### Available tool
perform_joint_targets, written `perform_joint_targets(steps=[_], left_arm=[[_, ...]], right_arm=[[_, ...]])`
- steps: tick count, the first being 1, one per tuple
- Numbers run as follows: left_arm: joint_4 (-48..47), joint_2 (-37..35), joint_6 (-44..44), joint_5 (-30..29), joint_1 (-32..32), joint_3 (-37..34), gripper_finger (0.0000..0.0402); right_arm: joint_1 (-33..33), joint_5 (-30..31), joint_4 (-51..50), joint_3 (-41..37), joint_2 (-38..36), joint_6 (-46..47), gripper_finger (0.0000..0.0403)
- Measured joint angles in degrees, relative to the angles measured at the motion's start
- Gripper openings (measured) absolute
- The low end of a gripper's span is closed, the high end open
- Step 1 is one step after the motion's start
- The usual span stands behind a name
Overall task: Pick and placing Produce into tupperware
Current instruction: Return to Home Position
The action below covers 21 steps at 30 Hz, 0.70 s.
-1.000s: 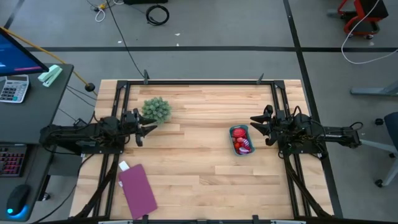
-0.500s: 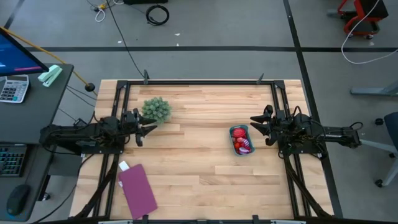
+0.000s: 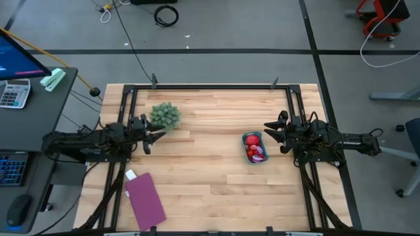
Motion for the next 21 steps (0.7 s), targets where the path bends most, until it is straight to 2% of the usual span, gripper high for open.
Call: perform_joint_targets(steps=[21], left_arm=[[0.00, 0.02, 0.02, 0.02, -0.02, 0.00, 0.0140]], right_arm=[[0.00, 0.00, -0.01, 0.02, -0.01, 0.00, 0.0144]])
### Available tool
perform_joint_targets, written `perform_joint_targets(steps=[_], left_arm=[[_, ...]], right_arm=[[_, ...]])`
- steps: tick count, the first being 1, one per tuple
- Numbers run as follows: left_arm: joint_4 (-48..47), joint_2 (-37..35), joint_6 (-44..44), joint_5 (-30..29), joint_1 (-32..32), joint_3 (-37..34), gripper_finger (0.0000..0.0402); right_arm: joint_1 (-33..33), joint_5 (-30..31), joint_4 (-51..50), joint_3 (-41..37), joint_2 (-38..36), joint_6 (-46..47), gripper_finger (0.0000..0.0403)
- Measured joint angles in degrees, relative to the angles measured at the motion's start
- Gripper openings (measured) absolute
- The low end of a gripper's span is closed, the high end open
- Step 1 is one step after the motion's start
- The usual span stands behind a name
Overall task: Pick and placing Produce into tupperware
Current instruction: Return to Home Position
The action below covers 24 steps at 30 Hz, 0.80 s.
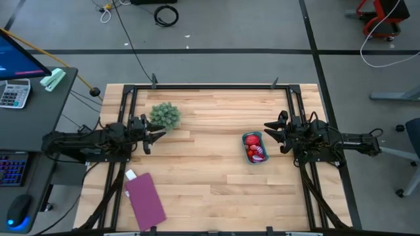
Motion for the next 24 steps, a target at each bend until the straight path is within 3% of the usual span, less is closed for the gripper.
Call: perform_joint_targets(steps=[13, 24], left_arm=[[0.00, 0.00, 0.02, -0.02, 0.01, 0.00, 0.0154], [0.01, 0.00, -0.04, -0.02, 0.01, 0.00, 0.0138]], right_arm=[[0.00, 0.00, 0.00, 0.00, 0.00, 0.00, 0.0144], [0.00, 0.00, 0.01, -0.01, 0.02, 0.00, 0.0144]])
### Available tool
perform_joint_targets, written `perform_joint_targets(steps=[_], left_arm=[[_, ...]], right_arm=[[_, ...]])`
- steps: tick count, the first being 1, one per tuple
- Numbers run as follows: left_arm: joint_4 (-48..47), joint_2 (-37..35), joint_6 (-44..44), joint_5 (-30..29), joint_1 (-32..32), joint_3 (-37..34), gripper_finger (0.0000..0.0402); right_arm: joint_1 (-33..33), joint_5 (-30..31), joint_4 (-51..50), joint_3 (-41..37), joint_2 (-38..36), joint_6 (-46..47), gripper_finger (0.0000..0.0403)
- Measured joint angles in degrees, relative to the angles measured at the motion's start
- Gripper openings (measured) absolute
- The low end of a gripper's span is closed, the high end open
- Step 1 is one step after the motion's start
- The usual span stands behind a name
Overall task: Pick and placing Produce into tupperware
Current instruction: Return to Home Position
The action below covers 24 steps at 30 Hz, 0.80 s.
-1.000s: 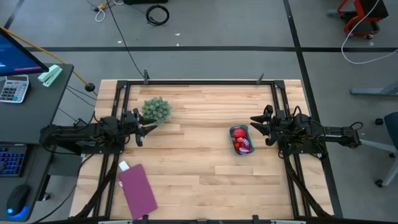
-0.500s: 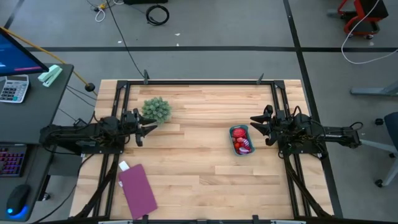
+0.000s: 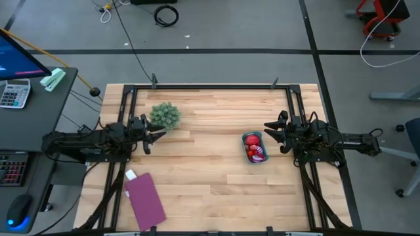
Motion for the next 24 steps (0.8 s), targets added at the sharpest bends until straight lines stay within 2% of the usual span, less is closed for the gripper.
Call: perform_joint_targets(steps=[14, 24], left_arm=[[0.00, 0.00, -0.01, 0.01, -0.01, 0.00, 0.0153], [0.01, 0.00, 0.00, 0.02, -0.01, 0.00, 0.0141]], right_arm=[[0.00, 0.00, -0.01, -0.01, -0.02, 0.00, 0.0144], [0.00, 0.00, -0.01, 0.01, -0.02, 0.00, 0.0144]])
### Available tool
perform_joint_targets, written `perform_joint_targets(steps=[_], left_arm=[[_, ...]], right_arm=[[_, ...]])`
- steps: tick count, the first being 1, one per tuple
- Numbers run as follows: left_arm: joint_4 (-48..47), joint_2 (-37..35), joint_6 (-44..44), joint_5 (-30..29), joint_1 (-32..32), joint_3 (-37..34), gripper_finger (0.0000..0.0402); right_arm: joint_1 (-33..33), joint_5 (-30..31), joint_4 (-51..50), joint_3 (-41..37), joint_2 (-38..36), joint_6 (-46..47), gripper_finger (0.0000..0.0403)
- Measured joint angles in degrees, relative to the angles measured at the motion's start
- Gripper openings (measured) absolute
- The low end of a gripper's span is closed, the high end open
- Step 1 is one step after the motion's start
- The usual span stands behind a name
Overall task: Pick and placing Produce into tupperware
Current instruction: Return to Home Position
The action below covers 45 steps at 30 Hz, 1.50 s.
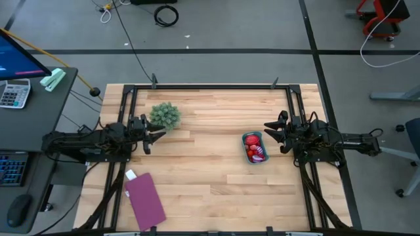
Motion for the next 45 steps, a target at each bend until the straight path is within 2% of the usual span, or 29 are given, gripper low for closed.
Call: perform_joint_targets(steps=[17, 31, 45], left_arm=[[-0.01, 0.00, 0.00, -0.01, 0.00, 0.00, 0.0154], [-0.02, 0.00, 0.00, -0.01, 0.01, 0.00, 0.0138], [0.00, 0.00, 0.01, -0.01, 0.00, 0.00, 0.0153]], right_arm=[[0.00, 0.00, 0.00, 0.01, 0.00, 0.00, 0.0144], [0.00, 0.00, 0.00, 0.00, 0.01, 0.00, 0.0144], [0.00, 0.00, 0.00, -0.01, 0.00, 0.00, 0.0144]])
